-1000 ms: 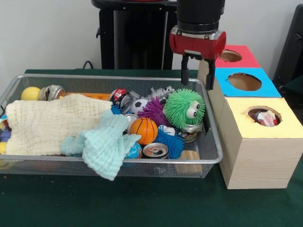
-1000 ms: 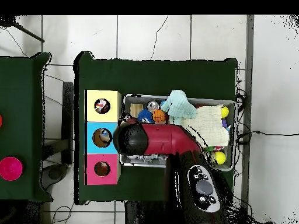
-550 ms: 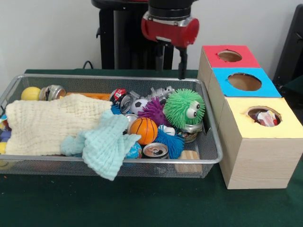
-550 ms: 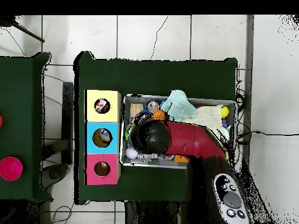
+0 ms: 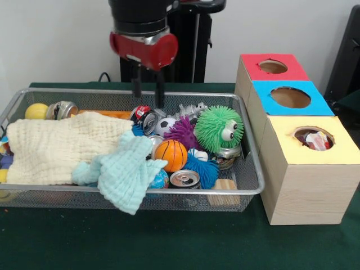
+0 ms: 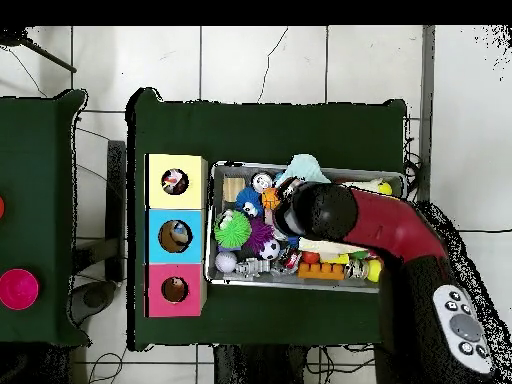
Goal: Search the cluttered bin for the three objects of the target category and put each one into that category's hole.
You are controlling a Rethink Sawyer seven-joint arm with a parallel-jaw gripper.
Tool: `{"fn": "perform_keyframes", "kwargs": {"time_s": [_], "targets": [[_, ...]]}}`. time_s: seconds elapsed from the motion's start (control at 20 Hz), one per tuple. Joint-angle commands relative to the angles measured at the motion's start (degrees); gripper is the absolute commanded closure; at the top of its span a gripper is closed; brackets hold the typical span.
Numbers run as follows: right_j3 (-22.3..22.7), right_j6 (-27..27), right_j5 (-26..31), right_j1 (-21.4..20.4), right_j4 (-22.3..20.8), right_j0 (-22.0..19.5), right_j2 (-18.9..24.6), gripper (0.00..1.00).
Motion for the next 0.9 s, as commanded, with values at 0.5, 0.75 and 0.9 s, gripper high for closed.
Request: {"fn": "perform_keyframes", "kwargs": {"time_s": [0.5,0.75,0.9], "targets": [[-22.55,-23.79,9.14,17.81,-11.03,-6.47,11.8,0.0],[-29.65,-24.97,14.62,21.18,-11.55,-5.95,12.73,0.0],[-31.63,-25.21,17.36,22.16,-12.48,-4.9,12.22,0.0]]}}
